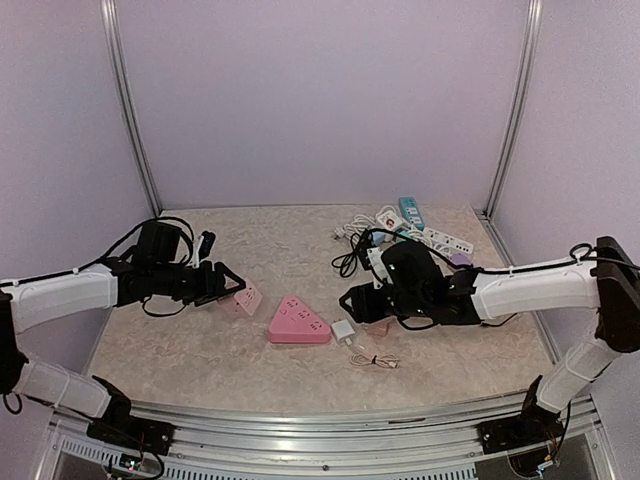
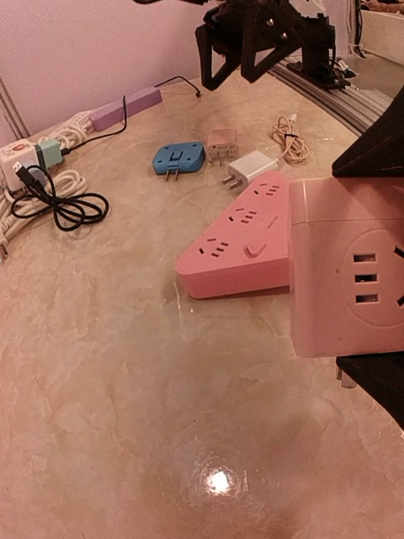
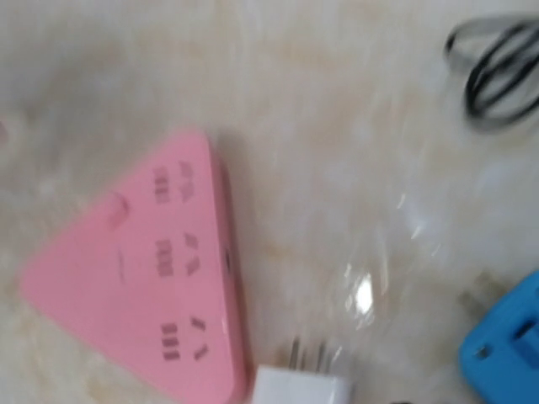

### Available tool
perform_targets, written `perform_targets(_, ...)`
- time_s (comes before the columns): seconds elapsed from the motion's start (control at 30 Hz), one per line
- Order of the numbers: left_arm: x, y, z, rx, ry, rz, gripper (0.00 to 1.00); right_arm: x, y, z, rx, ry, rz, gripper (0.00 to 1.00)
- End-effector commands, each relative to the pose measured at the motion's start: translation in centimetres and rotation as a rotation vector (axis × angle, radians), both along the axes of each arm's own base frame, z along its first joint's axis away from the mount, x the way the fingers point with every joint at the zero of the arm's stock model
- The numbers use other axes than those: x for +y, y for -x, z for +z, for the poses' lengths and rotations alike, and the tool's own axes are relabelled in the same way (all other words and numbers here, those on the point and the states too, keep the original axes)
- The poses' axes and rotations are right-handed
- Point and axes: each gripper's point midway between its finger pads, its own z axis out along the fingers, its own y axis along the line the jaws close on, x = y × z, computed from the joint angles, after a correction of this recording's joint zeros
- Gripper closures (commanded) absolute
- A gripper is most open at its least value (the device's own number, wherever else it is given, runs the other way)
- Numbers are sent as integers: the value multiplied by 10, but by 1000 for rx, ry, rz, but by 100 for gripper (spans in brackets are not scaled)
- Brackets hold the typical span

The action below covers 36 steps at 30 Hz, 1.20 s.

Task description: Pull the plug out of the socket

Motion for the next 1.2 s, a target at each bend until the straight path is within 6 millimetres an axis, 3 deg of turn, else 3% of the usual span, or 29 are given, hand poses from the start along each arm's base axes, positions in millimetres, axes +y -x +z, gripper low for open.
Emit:
perform_targets(0.0,3,-14,-2,-32,-125,38,58,-26,-8,27,-91,33,-80,40)
perform_targets(0.13,0,-20,-12,-52,-254,54,58,-45,-10,39,-141,37,-148,39)
perform_targets(0.33,-9,-25,-28,-57,-389,51,58,-61,-8,38,-158,43,-198,37)
perform_targets(1.17,-27,-29,-69,-16,-523,6,50,-74,-8,40,-173,46,-236,37)
